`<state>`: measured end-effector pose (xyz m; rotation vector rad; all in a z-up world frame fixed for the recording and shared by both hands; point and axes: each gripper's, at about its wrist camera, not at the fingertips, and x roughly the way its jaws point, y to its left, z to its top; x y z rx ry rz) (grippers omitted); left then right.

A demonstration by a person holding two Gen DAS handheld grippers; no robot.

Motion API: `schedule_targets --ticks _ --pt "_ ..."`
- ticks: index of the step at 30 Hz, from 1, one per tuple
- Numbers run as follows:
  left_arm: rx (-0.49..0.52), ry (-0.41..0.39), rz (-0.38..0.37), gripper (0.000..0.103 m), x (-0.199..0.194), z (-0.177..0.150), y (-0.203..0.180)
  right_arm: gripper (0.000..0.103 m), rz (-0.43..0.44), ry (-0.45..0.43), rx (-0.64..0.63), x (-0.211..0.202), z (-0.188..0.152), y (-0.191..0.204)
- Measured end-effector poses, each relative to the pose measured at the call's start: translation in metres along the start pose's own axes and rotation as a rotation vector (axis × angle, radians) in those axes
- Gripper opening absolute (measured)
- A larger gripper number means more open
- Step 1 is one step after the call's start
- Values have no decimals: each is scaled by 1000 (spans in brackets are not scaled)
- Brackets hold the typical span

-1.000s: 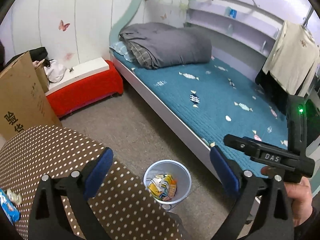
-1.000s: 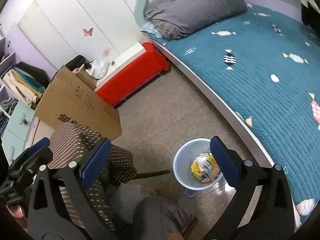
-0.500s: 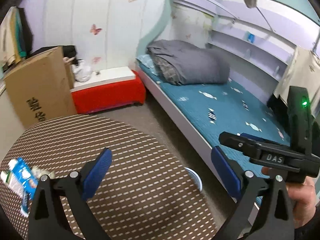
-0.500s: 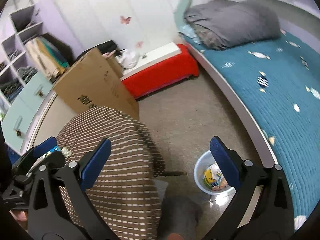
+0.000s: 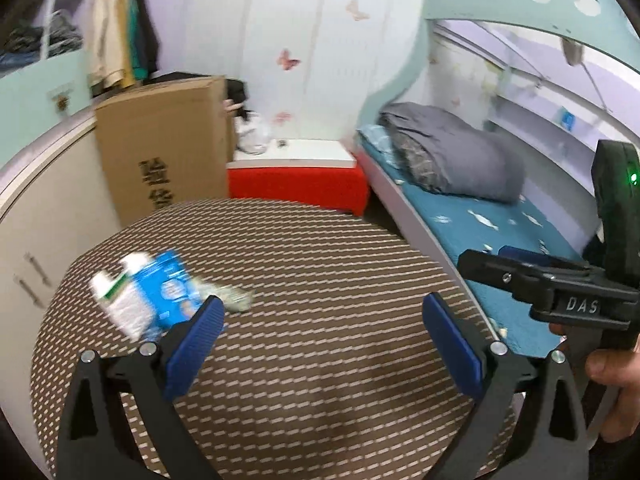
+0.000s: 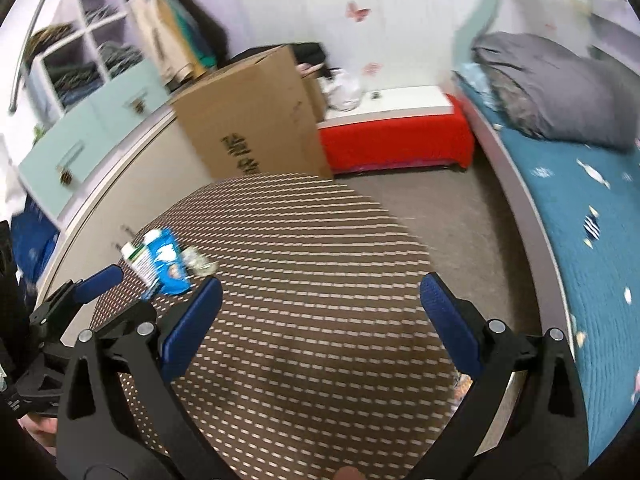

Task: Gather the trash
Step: 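Grasp the blue snack bag with the right tool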

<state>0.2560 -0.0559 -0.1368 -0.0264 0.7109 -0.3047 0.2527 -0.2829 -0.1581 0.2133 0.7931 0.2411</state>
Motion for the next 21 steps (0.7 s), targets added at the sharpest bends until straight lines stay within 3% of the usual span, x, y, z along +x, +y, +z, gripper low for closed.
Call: schedule_targets --ticks 6,11,15,17,19,21 --pt "-87 19 81 97 -7 -16 60 97 89 57 -103 39 3 58" --pt "-125 22 172 97 -14 -32 101 97 130 102 -220 69 -2 108" --pt "-169 37 204 97 -17 -44 127 96 152 135 -282 95 -7 138" --pt "-171 44 229 97 -18 -51 135 85 171 147 -318 106 -9 152" --pt "-180 54 242 97 -19 -57 143 69 192 173 -343 118 -11 163" --pt "-203 61 247 97 -20 -64 154 62 212 197 -371 130 -13 174"
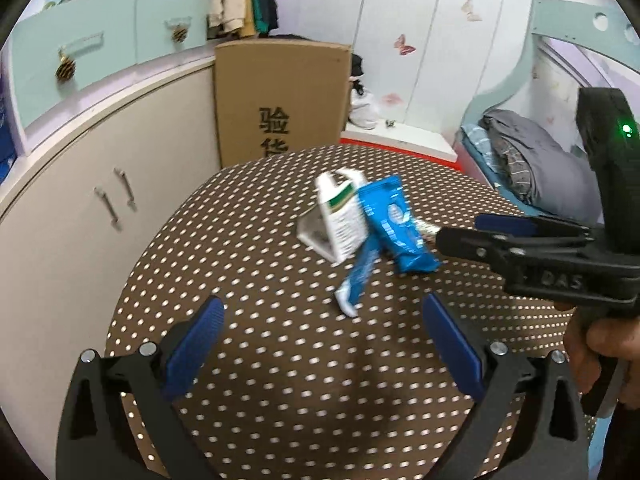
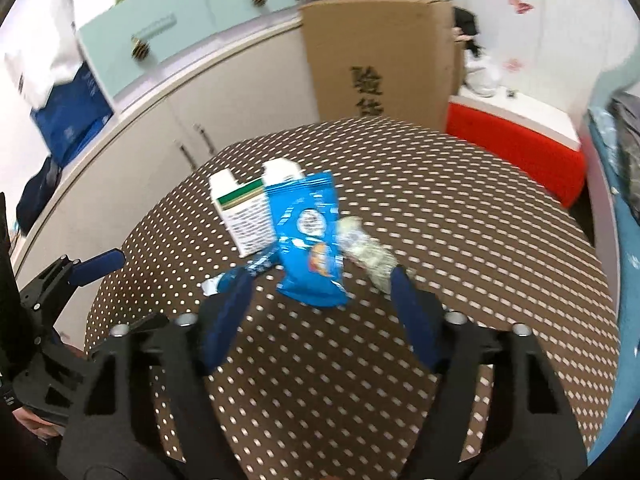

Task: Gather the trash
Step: 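Grasp the blue snack bag with the right tool, then grasp the blue toothpaste tube with the left tool while the right tool lifts the blue bag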

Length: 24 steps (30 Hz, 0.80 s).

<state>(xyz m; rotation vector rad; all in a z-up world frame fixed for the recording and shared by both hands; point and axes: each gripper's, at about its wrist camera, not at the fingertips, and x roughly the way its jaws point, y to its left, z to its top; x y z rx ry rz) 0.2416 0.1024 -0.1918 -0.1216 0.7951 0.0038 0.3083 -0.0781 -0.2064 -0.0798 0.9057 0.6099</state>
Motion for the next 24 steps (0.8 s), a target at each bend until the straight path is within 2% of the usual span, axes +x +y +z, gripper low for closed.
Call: schedule_targets --ticks 3,7,10,11,17,24 --pt "-26 12 2 97 3 -3 11 59 14 20 -34 19 6 10" --pt "-26 21 1 97 8 -3 16 43 0 55 -53 46 12 14" --pt "-11 25 -6 97 13 -1 14 35 -17 69 -60 58 10 13" --pt "0 31 -13 97 17 0 12 27 -15 66 -63 58 8 14" --pt "74 49 -46 97 35 7 -10 22 9 32 -5 30 -8 -2" --pt "130 98 -46 96 67 15 -34 21 -15 25 19 -1 -29 -19"
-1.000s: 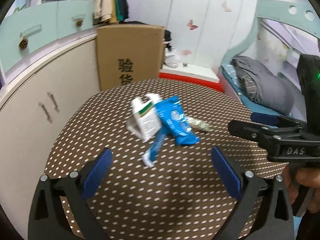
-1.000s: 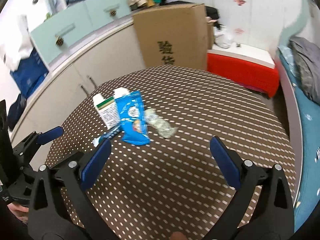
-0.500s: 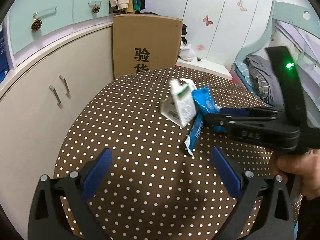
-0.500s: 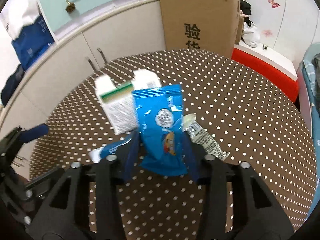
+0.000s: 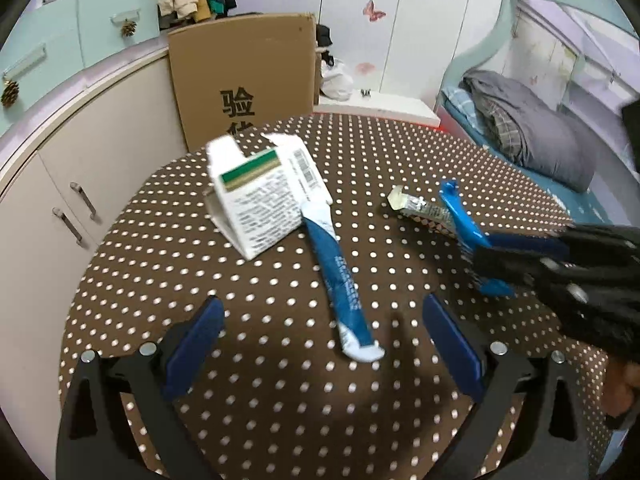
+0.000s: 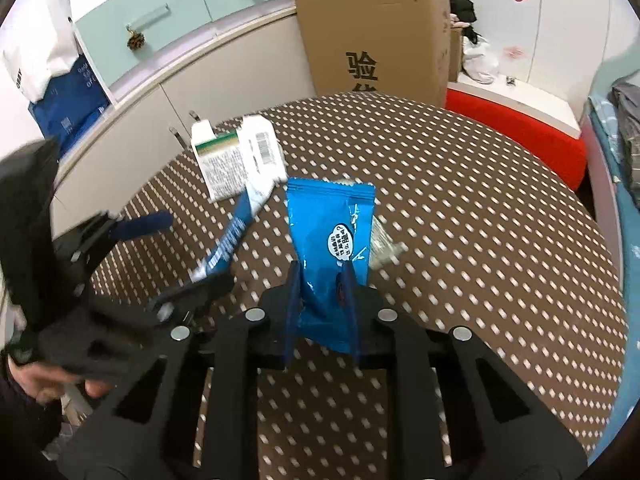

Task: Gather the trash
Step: 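Grasp the blue toothpaste tube with the left tool while the right tool lifts the blue bag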

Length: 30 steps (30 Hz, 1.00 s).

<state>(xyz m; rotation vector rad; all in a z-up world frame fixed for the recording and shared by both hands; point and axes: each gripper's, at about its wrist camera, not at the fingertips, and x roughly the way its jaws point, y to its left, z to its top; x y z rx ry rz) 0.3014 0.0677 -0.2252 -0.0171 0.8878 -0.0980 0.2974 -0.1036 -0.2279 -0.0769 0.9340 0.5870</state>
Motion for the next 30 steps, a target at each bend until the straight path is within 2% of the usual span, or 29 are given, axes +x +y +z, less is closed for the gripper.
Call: schedule_targets --ticks 1,2,3,4,5,6,7,9,13,14,15,18,25,30 --pt "-1 4 -4 94 3 1 -1 21 -2 7 -3 -1 -5 0" --pt "-1 18 -13 83 7 3 -3 22 -15 12 -4 -2 -10 -1" --pt "12 18 0 74 9 4 -6 28 -26 16 -2 -2 -13 -2" --pt "30 14 -3 68 9 5 -9 43 -27 22 2 -1 -15 -3" --pt "45 14 3 59 10 6 -12 53 -28 22 11 -1 -17 -5" --pt "65 13 13 49 11 6 -15 58 -39 12 14 -3 -19 -5" --pt "78 12 13 43 11 7 -17 58 -47 6 11 -3 -20 -5" --pt "80 14 6 12 11 7 -17 58 -59 1 12 -4 -21 -6" --pt "41 20 -38 9 8 5 -11 56 -92 13 17 -3 -23 -16" --pt "39 17 -45 9 6 2 -12 52 -82 26 18 1 -23 -18" --pt "37 15 -54 9 4 -1 -12 41 -81 27 9 2 -23 -17" --pt "27 8 -76 9 -4 -9 -12 34 -66 30 -19 1 -22 -11" --pt "-8 -39 -119 9 -38 -16 -14 32 -37 -22 23 -23 -32 -16" --pt "9 -98 -152 9 -65 -7 -27 32 -46 -94 70 -64 -38 -32"
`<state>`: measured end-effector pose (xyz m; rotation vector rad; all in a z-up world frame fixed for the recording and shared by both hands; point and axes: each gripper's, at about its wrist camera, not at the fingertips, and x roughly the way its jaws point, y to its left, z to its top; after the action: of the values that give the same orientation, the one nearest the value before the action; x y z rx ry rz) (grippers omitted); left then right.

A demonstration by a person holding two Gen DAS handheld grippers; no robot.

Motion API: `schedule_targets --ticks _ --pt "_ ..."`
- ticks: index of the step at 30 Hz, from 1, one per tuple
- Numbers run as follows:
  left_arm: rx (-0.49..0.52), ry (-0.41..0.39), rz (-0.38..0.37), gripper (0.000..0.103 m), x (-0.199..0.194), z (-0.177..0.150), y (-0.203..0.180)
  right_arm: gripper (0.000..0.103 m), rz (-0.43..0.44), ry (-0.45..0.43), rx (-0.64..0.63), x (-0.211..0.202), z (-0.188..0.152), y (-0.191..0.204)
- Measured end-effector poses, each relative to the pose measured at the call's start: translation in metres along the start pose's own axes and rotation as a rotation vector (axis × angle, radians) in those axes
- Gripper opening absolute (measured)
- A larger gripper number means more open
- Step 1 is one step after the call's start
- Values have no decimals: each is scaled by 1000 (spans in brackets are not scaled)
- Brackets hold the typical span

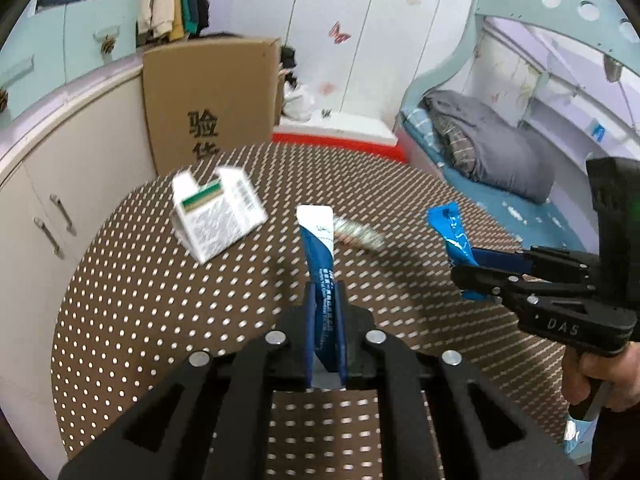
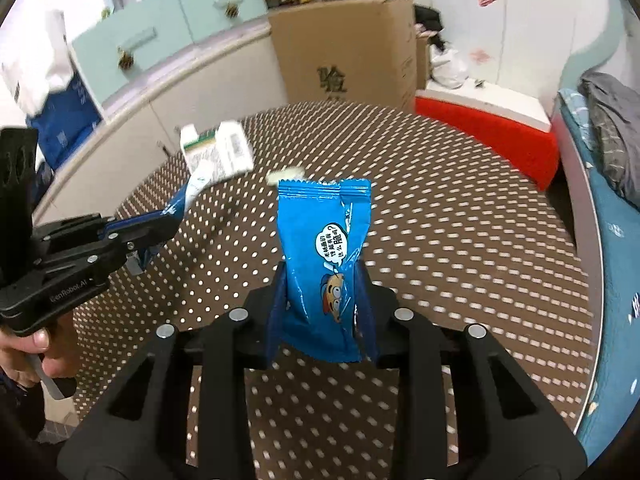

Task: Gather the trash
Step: 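Grasp the blue toothpaste tube with the left tool while the right tool lifts the blue bag, then carry the snack bag and toothpaste tube to the wastebasket and release both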

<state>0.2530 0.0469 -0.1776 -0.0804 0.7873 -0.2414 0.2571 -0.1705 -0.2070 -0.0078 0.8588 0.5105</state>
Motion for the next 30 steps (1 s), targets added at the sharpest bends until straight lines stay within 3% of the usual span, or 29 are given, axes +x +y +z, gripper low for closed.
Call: schedule_targets --ticks 7,16,30 --pt "49 -65 -64 9 -24 19 -38 32 -53 -135 97 -73 3 -47" --pt "138 -103 -161 9 -27 43 -100 32 -188 -270 230 -163 -15 -125" --pt "315 -45 -356 9 19 56 -237 32 -315 -300 531 -213 -101 -242"
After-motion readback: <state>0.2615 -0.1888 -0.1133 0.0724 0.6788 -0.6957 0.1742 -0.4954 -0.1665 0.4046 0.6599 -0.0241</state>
